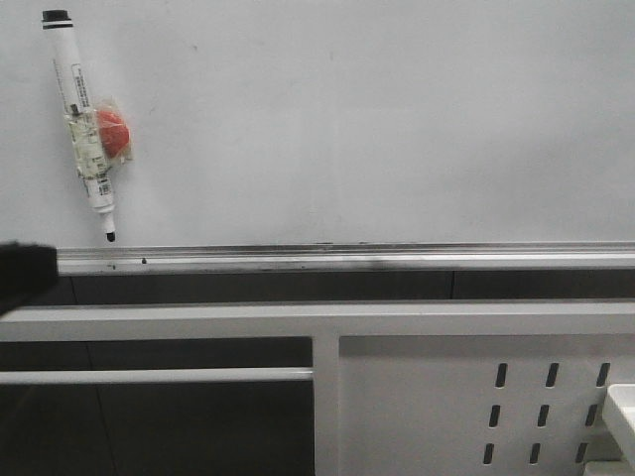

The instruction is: Write number 1 on whiteboard

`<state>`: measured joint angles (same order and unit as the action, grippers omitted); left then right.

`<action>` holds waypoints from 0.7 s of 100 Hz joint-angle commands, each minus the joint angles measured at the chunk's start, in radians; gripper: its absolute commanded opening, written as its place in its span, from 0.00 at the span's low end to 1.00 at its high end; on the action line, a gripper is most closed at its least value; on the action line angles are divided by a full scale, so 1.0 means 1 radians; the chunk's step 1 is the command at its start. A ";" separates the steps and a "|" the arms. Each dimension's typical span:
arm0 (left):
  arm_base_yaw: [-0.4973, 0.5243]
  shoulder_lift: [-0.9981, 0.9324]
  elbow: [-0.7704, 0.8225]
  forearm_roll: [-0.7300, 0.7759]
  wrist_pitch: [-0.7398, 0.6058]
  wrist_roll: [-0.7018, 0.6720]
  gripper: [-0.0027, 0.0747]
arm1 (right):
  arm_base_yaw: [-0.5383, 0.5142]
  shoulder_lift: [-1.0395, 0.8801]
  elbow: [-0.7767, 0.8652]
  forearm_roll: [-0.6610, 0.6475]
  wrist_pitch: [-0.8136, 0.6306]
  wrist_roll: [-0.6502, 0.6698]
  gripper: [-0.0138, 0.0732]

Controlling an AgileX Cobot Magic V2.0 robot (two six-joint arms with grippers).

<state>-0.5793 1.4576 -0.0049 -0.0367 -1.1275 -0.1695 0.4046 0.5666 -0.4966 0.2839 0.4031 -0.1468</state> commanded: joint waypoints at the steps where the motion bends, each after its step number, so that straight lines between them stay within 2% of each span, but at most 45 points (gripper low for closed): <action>1: -0.009 0.066 -0.027 0.037 -0.233 -0.084 0.57 | 0.014 0.010 -0.036 0.010 -0.092 -0.010 0.08; 70: -0.009 0.103 -0.195 -0.027 -0.235 -0.101 0.56 | 0.014 0.011 -0.036 0.010 -0.146 -0.010 0.08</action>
<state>-0.5812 1.5773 -0.1671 -0.0484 -1.1356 -0.2671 0.4150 0.5666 -0.4981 0.2883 0.3392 -0.1468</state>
